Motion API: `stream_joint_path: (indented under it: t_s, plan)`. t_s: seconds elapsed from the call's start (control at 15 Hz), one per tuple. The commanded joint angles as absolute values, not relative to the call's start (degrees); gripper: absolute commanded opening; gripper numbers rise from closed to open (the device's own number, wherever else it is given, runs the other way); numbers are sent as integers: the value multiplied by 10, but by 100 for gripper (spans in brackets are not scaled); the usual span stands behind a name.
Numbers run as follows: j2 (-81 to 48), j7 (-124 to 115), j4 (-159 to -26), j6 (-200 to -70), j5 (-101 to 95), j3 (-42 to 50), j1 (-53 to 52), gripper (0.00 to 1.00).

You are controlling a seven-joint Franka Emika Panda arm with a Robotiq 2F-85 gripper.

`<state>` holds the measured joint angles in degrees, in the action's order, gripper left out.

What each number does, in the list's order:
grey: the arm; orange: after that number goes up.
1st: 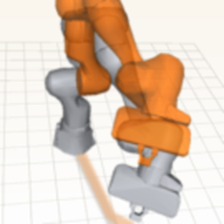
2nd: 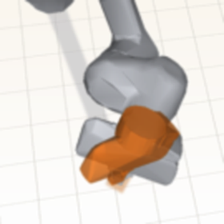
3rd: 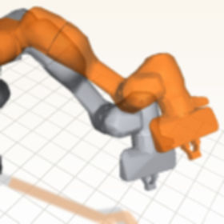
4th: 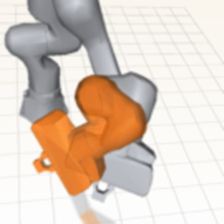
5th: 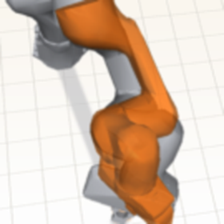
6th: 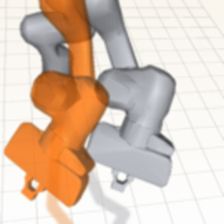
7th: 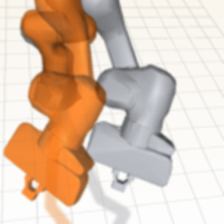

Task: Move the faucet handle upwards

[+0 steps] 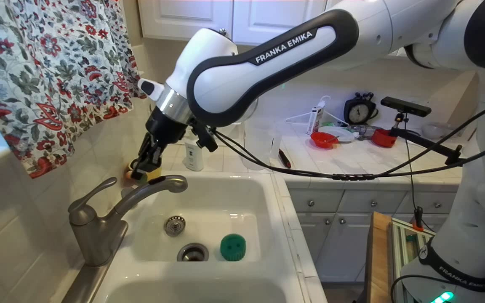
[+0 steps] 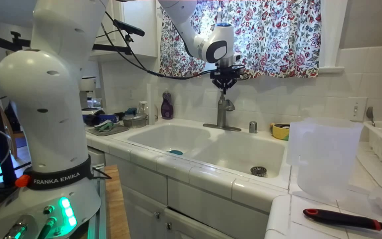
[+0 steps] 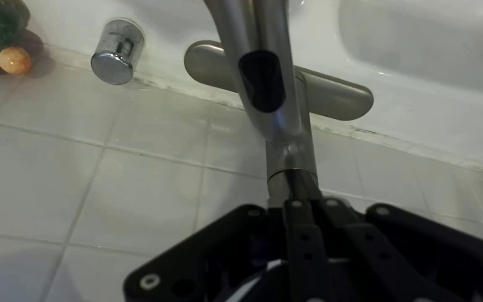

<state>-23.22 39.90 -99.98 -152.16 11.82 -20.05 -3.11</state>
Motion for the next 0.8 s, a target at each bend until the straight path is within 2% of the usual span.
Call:
stream_joint_path:
  t_s: [0.0,0.73]
  plan:
    - [-265,416,-966,-1517,129,-216,-26,0]
    - [-296,442,-926,-1517,138,-245,-13,0]
